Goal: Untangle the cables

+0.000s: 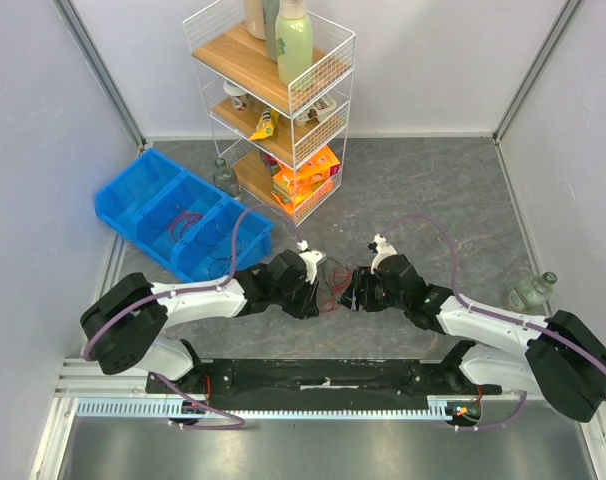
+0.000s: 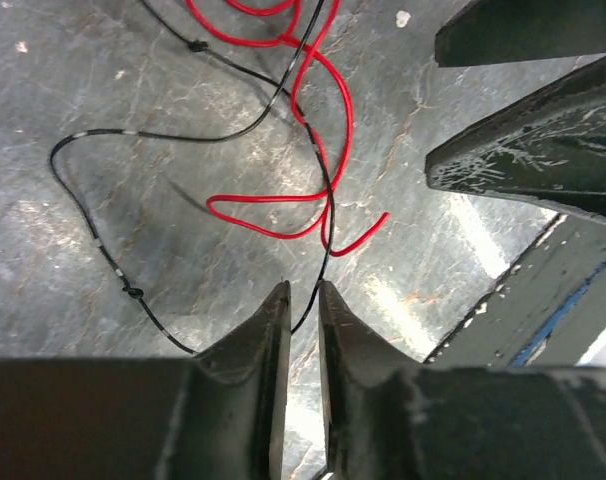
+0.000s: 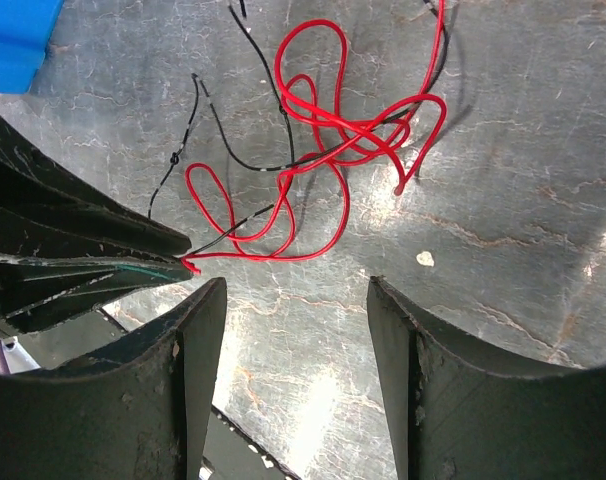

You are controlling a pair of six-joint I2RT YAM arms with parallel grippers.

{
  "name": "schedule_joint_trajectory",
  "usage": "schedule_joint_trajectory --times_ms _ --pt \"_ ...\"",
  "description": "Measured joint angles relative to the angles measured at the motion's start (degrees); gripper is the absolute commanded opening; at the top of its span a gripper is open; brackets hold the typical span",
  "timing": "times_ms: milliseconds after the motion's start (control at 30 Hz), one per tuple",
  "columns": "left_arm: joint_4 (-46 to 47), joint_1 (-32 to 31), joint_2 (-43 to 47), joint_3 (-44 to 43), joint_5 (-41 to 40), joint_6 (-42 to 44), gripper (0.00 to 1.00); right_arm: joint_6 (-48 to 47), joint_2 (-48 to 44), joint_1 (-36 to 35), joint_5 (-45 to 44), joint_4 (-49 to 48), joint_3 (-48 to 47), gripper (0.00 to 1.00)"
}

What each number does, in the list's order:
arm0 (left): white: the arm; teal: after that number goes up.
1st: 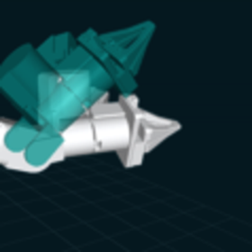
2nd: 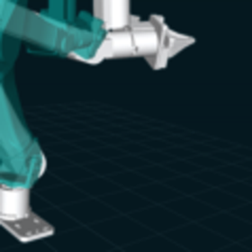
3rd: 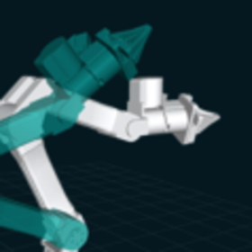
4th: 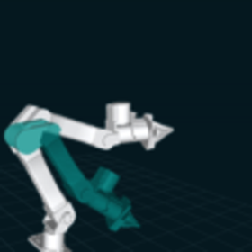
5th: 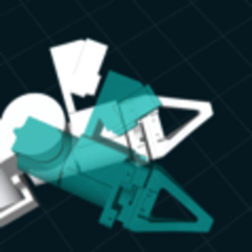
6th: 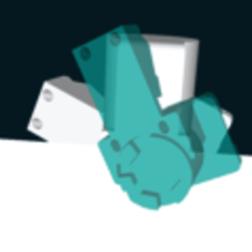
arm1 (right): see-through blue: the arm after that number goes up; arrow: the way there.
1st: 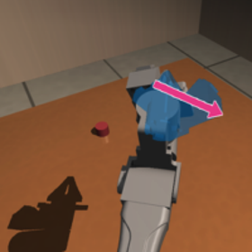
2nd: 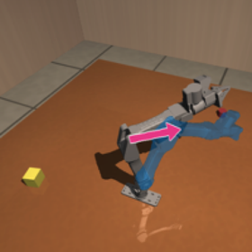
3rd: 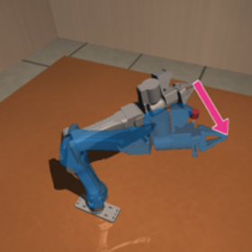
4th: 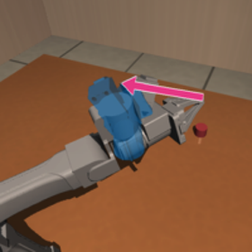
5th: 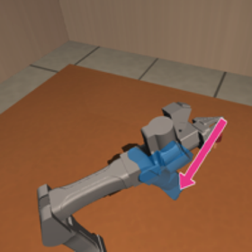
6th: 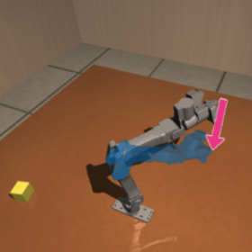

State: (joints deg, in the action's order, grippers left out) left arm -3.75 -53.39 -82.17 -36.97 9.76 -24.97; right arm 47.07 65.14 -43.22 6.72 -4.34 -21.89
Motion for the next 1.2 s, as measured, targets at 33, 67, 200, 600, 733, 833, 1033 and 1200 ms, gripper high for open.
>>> schedule_joint_trajectory --times_ms 33,67,200,600,733,833,1033,1200 --pt "0.2 0.0 -0.1 0.0 0.7 -0.2 0.14 0.1 0.0 0.0 0.0 0.0 0.0 0.66" --pt "0.5 0.0 -0.2 0.0 1.3 -0.4 0.1 0.2 0.0 0.0 0.0 0.0 0.1 0.66" --pt "0.8 -0.1 -0.2 -0.1 3.3 -0.7 0.03 1.2 0.0 0.0 0.0 -1.0 1.0 0.65" --pt "0.2 -0.1 14.8 -3.9 9.6 -3.6 0.02 2.0 3.7 -4.9 1.6 -7.7 1.6 0.63" --pt "-0.5 -0.1 16.6 -6.9 10.8 -4.6 0.02 2.5 6.4 -8.2 -0.2 -9.2 1.3 0.6" --pt "-0.6 -0.1 17.2 -8.6 12.6 -5.7 0.02 3.4 8.6 -8.7 -2.2 -10.0 1.0 0.55" --pt "-1.4 -0.2 20.0 -10.0 14.5 -7.5 0.02 5.7 9.7 -8.7 -5.7 -12.8 1.0 0.28" --pt "-6.5 -0.2 25.4 -13.2 12.9 -7.3 0.02 7.0 6.1 -8.6 -13.0 -9.0 1.1 0.0"
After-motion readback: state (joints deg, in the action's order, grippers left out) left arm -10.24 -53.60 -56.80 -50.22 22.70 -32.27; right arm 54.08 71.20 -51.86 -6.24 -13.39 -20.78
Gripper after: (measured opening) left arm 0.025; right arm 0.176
